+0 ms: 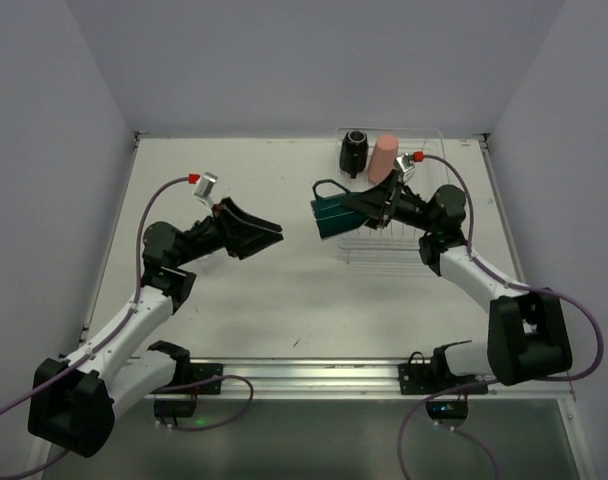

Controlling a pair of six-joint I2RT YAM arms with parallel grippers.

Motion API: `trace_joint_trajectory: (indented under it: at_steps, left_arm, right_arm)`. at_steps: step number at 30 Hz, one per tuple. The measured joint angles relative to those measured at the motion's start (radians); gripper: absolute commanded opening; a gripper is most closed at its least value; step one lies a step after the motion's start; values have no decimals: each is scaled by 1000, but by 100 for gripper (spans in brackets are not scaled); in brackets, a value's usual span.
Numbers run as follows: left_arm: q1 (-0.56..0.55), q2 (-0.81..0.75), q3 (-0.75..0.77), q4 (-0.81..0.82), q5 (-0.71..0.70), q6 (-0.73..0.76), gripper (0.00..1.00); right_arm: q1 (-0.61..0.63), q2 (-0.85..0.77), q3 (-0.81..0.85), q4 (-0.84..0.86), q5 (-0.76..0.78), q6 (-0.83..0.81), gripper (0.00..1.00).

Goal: Unload the cups from the dish rack

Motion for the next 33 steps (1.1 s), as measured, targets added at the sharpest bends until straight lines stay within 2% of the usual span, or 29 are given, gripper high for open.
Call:
trace_joint_trajectory:
  at_steps: [4, 6, 13, 19, 26, 33]
  left_arm:
    - [-9, 11, -2, 24, -17, -19, 66]
    - [-14, 18, -2, 30, -24, -23, 66]
    - [-27, 35, -2, 32, -50, -23, 66]
    - [-34, 35, -2, 32, -77, -23, 66]
    - [-40, 19, 2, -12, -89, -10, 66]
    - [-41, -71, 50, -243, -126, 152, 69]
  right_arm:
    - [22, 84, -4, 203, -5, 146, 0]
    - [51, 101, -4, 252, 0, 180, 0]
    - [176, 103, 32, 259, 32, 169, 0]
    - [236, 103, 54, 235, 100, 120, 0]
    - [259, 94, 84, 49, 175, -22, 0]
    - [261, 8, 114, -231, 260, -186, 0]
